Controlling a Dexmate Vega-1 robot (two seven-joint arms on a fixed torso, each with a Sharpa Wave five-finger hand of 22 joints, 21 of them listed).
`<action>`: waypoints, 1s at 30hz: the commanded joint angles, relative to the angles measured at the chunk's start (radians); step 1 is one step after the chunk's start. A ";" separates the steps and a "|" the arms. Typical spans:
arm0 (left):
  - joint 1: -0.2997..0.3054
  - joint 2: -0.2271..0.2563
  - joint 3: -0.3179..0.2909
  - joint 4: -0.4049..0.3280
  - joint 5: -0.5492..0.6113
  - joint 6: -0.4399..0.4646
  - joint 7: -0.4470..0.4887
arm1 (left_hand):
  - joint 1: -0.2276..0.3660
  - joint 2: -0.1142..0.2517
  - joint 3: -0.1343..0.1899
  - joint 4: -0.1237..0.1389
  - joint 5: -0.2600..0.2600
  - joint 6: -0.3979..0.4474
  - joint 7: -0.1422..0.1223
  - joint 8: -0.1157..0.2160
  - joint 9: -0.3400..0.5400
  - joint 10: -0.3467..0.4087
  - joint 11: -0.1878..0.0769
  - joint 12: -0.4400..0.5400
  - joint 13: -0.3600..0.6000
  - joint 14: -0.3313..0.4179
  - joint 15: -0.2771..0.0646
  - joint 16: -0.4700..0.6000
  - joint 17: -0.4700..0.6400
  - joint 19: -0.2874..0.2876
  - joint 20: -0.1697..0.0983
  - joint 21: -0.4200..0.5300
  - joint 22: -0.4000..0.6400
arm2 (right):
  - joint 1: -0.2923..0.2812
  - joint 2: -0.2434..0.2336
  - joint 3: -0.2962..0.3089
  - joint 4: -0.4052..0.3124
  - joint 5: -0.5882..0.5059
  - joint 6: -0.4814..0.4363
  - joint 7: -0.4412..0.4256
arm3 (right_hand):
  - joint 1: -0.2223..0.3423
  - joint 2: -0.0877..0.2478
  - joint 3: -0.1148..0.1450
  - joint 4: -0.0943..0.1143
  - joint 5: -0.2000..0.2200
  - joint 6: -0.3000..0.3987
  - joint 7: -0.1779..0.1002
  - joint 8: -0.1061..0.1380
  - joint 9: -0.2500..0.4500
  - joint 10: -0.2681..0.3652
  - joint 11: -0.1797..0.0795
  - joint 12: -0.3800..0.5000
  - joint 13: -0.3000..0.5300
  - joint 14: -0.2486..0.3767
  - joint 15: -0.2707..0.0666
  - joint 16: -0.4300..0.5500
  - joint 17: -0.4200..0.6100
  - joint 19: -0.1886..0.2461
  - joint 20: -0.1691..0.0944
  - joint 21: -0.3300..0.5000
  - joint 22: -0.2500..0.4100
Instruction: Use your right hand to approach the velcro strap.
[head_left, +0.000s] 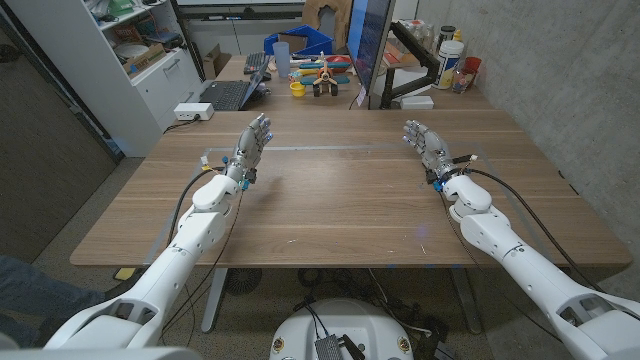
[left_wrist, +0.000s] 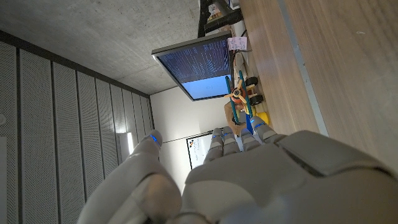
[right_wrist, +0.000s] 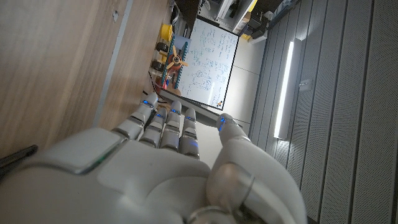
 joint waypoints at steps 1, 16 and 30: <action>0.007 -0.020 -0.028 -0.010 0.027 0.012 -0.014 | 0.010 0.006 0.001 0.000 0.007 0.006 -0.001 0.007 0.001 0.002 -0.001 0.007 0.005 -0.006 -0.002 0.007 0.004 -0.085 -0.019 -0.003 0.004 | 0.015 0.004 -0.011 0.024 -0.017 0.022 0.020 | 0.007 0.003 0.008 -0.002 0.006 0.007 -0.006 0.010 0.000 0.008 -0.002 0.001 0.002 0.010 -0.004 0.004 0.003 0.009 -0.025 -0.002 0.002; 0.016 -0.030 -0.036 -0.023 0.037 0.016 -0.009 | 0.011 0.009 -0.001 0.000 0.007 0.009 -0.001 0.008 0.001 0.004 -0.004 0.008 0.005 -0.005 -0.004 0.007 0.004 -0.085 -0.014 -0.010 0.004 | 0.026 -0.004 -0.012 0.036 -0.036 0.046 0.031 | 0.007 0.002 0.009 -0.005 0.005 0.008 -0.014 0.011 -0.004 0.009 -0.007 0.000 0.002 0.011 -0.007 0.003 0.002 0.011 -0.025 -0.007 0.002; 0.028 -0.039 -0.036 -0.031 0.035 0.016 -0.007 | 0.012 0.011 -0.003 -0.001 0.006 0.013 -0.003 0.009 0.001 0.006 -0.004 0.008 0.005 -0.004 -0.005 0.007 0.004 -0.085 -0.009 -0.017 0.004 | 0.028 -0.014 -0.010 0.041 -0.052 0.075 0.039 | 0.006 0.000 0.009 -0.007 0.004 0.010 -0.026 0.012 -0.008 0.013 -0.012 0.000 0.003 0.013 -0.011 0.003 0.001 0.012 -0.025 -0.011 0.002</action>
